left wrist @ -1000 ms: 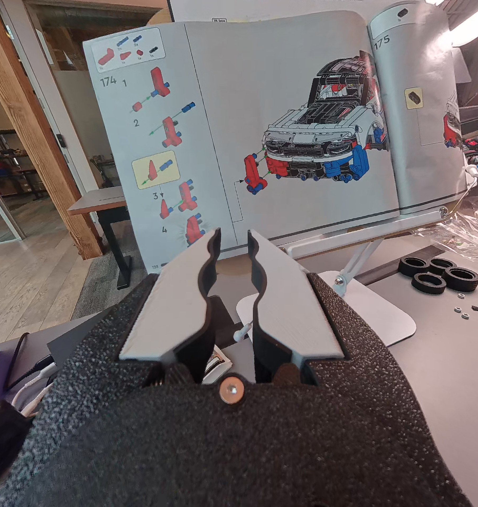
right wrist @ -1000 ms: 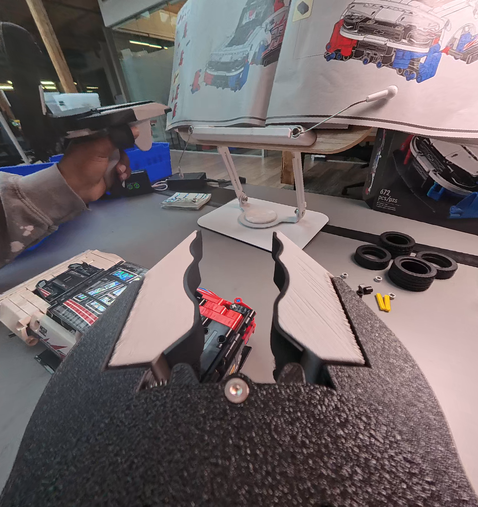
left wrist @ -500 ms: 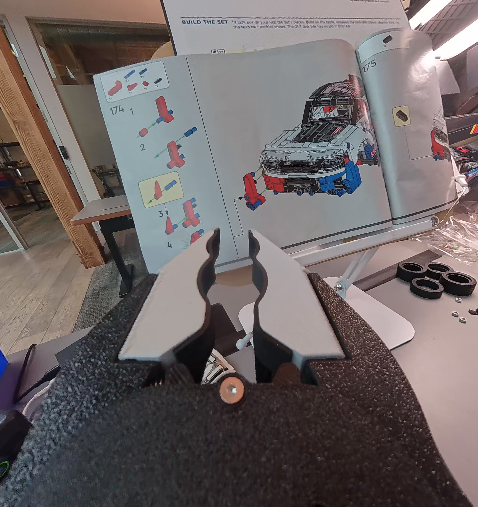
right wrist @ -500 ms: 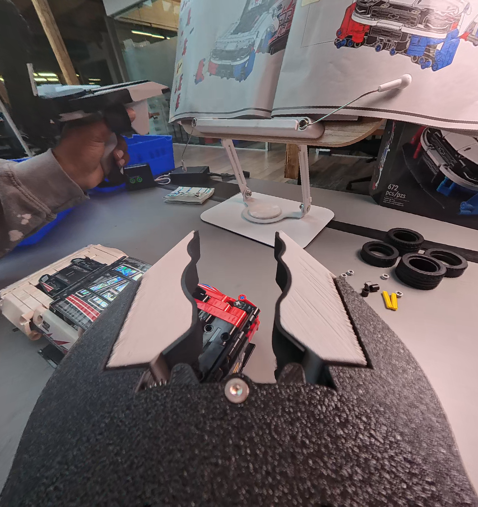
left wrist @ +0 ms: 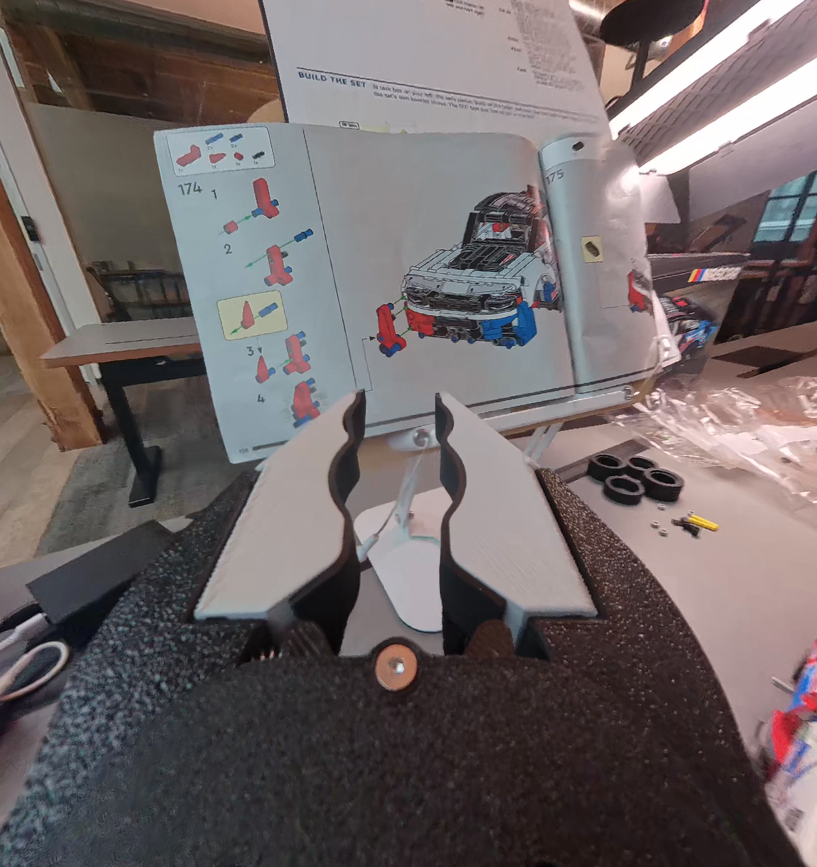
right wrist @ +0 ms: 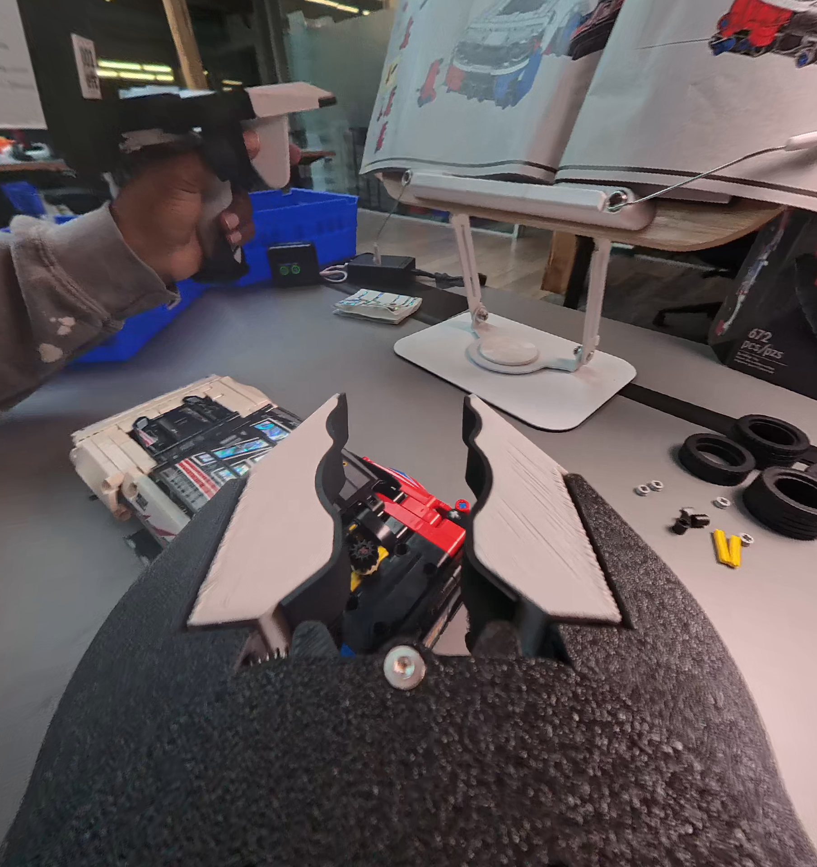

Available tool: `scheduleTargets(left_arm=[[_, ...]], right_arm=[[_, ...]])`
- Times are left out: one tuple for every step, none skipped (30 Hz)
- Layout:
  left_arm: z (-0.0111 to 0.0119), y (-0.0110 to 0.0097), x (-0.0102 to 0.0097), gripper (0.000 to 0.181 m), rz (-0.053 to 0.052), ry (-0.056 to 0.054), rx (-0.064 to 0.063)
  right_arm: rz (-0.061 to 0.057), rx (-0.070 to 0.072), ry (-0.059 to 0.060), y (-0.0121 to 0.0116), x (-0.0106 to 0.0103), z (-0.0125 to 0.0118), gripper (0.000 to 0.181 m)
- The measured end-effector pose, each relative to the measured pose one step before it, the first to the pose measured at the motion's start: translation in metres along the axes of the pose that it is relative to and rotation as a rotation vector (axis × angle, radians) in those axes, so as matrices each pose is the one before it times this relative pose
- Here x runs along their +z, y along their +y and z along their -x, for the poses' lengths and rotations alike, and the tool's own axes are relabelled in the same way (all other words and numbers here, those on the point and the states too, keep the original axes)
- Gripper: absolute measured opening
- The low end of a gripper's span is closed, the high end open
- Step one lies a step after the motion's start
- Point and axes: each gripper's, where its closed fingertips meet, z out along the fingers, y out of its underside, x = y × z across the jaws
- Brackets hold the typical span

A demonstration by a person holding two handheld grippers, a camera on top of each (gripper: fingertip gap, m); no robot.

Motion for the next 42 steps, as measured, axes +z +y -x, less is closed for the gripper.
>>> scheduleTargets(left_arm=[[-0.00476, -0.00154, -0.00905, 0.031, -0.0037, 0.0246, -0.0269], [-0.00429, -0.00078, -0.00966, 0.032, 0.0012, 0.0177, -0.0105], [-0.00435, -0.00011, -0.01014, 0.034, 0.0064, 0.0134, 0.0013], [-0.00521, 0.00068, -0.01042, 0.035, 0.0108, 0.0163, 0.0066], [-0.00548, 0.0018, -0.01055, 0.038, 0.0173, 0.0176, 0.0085], [-0.00535, 0.00245, -0.01052, 0.041, 0.0202, 0.0159, 0.0076], [-0.00557, 0.00313, -0.01011, 0.043, 0.0216, 0.0166, 0.0045], [-0.00579, 0.00402, -0.00957, 0.046, 0.0237, 0.0179, -0.0005], [-0.00569, 0.0051, -0.00921, 0.049, 0.0242, 0.0161, -0.0065], [-0.00582, 0.00572, -0.00844, 0.051, 0.0216, 0.0147, -0.0118], [-0.00609, 0.00634, -0.00772, 0.052, 0.019, 0.0145, -0.0145], [-0.00613, 0.00653, -0.00682, 0.053, 0.0164, 0.0134, -0.0111], [-0.00515, 0.00653, -0.00593, 0.054, 0.0133, 0.0064, -0.002], [-0.00409, 0.00638, -0.00525, 0.056, 0.0126, -0.0011, 0.0086], [-0.00364, 0.00595, -0.00463, 0.056, 0.0142, -0.0014, 0.0159], [-0.00439, 0.00522, -0.00417, 0.057, 0.0152, 0.0061, 0.0178], [-0.00473, 0.00453, -0.00377, 0.057, 0.0165, 0.0116, 0.0175], [-0.00474, 0.00408, -0.00341, 0.057, 0.0181, 0.0153, 0.0151], [-0.00476, 0.00387, -0.00311, 0.058, 0.0174, 0.0175, 0.0122], [-0.00571, 0.00442, -0.00271, 0.058, 0.0188, 0.0265, 0.0103], [-0.00579, 0.00538, -0.00197, 0.059, 0.0207, 0.0296, 0.0067], [-0.00466, 0.00611, -0.0012, 0.061, 0.0192, 0.0241, 0.0044], [-0.00451, 0.00664, -0.0005, 0.063, 0.0177, 0.0272, 0.0046], [-0.0054, 0.00699, 0.00019, 0.065, 0.0167, 0.0366, 0.0027], [-0.0056, 0.00754, 0.00112, 0.07, 0.0197, 0.0429, -0.0016], [-0.00583, 0.00899, 0.00214, 0.074, 0.0315, 0.0501, -0.0072], [-0.00626, 0.01005, 0.00311, 0.08, 0.0436, 0.057, -0.0129], [-0.0061, 0.01073, 0.00407, 0.086, 0.0543, 0.055, -0.016], [-0.00492, 0.01047, 0.0049, 0.092, 0.0568, 0.0446, -0.0101], [-0.00455, 0.0092, 0.00532, 0.099, 0.0477, 0.0375, 0.0006], [-0.00339, 0.00808, 0.00574, 0.105, 0.0397, 0.0267, 0.0032], [-0.00146, 0.00649, 0.00586, 0.111, 0.0327, 0.0098, 0.0056], [-0.00055, 0.00396, 0.00581, 0.11, 0.0185, -0.0015, 0.0117], [-0.00039, 0.0018, 0.00511, 0.106, 0.0075, -0.0064, 0.0121], [0.00194, 0.00159, 0.00359, 0.103, 0.0157, -0.0214, 0.0087], [0.00222, -0.0002, 0.00121, 0.101, 0.0065, -0.0233, 0.0167], [0.00189, -0.00019, -0.0001, 0.099, 0.0024, -0.0177, 0.0148], [0.00007, 0.00021, -0.00087, 0.099, -0.0008, -0.0031, 0.0033], [-0.00115, 0.0007, -0.00156, 0.098, -0.0035, 0.0077, -0.0061], [-0.00149, 0.00047, -0.00236, 0.096, -0.0097, 0.0104, -0.0048], [-0.00211, -0.0009, -0.00341, 0.096, -0.0192, 0.0128, -0.0001], [-0.00265, -0.00304, -0.00442, 0.096, -0.0301, 0.0142, 0.0041]], right_arm=[[0.0334, -0.005, -0.0458, 0.00157, 0.00063, 0.00646, 0.048], [0.0571, -0.0089, -0.061, 0.00389, 0.00094, 0.0083, 0.05], [0.0748, -0.0211, -0.0679, 0.00588, 0.001, 0.0093, 0.056], [0.0755, -0.0362, -0.0537, 0.00556, 0.00082, 0.00807, 0.062], [0.0682, -0.0541, -0.0384, 0.00456, 0.00058, 0.0069, 0.068], [0.07, -0.0609, -0.0375, 0.00443, 0.00083, 0.00758, 0.074], [0.0691, -0.0563, -0.0376, 0.00373, 0.00171, 0.00778, 0.081], [0.0539, -0.0559, -0.0196, 0.00088, 0.00259, 0.00483, 0.086], [0.0495, -0.0552, -0.0148, -0.00006, 0.00368, 0.00323, 0.088], [0.0532, -0.0479, -0.0149, 0.00025, 0.00487, 0.00211, 0.092], [0.0481, -0.0488, -0.0156, -0.00051, 0.00558, 0.00152, 0.094], [0.0401, -0.0495, -0.0207, -0.00152, 0.00568, 0.0022, 0.094], [0.0413, -0.0395, -0.0308, -0.00122, 0.00556, 0.00325, 0.095], [0.0469, -0.0322, -0.0291, 0.00017, 0.00539, 0.00261, 0.096], [0.0426, -0.0349, -0.0107, 0.00058, 0.00522, -0.00064, 0.096], [0.0339, -0.0284, -0.0148, 0.0007, 0.00501, -0.00064, 0.097], [0.0113, -0.0029, -0.0419, -0.00165, 0.00319, 0.00264, 0.095], [0.0118, 0.0, -0.0347, -0.00039, 0.00336, 0.00188, 0.094], [0.0075, -0.0001, -0.0203, -0.00028, 0.00207, 0.0002, 0.095], [0.0067, 0.0006, -0.0151, -0.00008, 0.00067, 0.00004, 0.095], [0.0074, -0.0025, -0.0104, 0.00033, -0.00029, 0.00001, 0.094], [0.0062, -0.0057, -0.0072, 0.00009, -0.00054, 0.00007, 0.093], [0.0026, -0.0041, -0.0086, 0.00002, -0.00067, 0.00012, 0.092], [-0.0015, 0.0026, -0.0129, -0.00006, -0.00087, -0.0001, 0.09], [-0.0065, 0.0048, -0.0178, -0.00026, -0.00147, 0.00003, 0.087], [-0.0071, 0.0106, -0.0251, 0.00012, -0.00164, 0.00063, 0.084], [-0.0065, 0.0149, -0.0231, 0.00016, -0.00131, 0.00046, 0.082], [-0.0018, 0.01, -0.0164, 0.00024, -0.00072, -0.00003, 0.082], [0.0068, 0.0025, -0.0035, 0.00035, 0.0002, -0.00055, 0.082], [0.0167, 0.0015, 0.004, 0.00024, 0.00015, -0.00062, 0.082], [0.0268, 0.0046, 0.0066, 0.00002, 0.00021, -0.00032, 0.082], [0.0253, 0.0098, 0.0074, -0.00109, 0.00004, -0.00007, 0.082], [0.0089, 0.0134, 0.0049, -0.00398, 0.00007, 0.00019, 0.081], [0.0121, 0.0146, -0.0023, -0.00325, 0.001, 0.00058, 0.083], [0.0231, 0.0109, 0.0056, -0.00126, 0.00255, -0.00111, 0.082], [0.0263, 0.0002, 0.0032, -0.00056, 0.00371, 0.00016, 0.084], [0.0175, -0.0005, -0.0046, -0.0015, 0.00158, 0.00105, 0.084], [0.0158, -0.0054, -0.0052, -0.00066, -0.00006, 0.00066, 0.084], [0.0045, -0.0217, -0.0023, -0.00085, -0.00005, 0.00033, 0.083], [-0.0117, -0.019, -0.0062, -0.00111, 0.0, 0.00039, 0.083], [-0.0209, -0.0093, -0.0151, -0.00105, -0.00014, 0.00071, 0.083], [-0.0265, -0.0137, -0.0228, -0.00088, -0.00035, 0.00171, 0.082]])
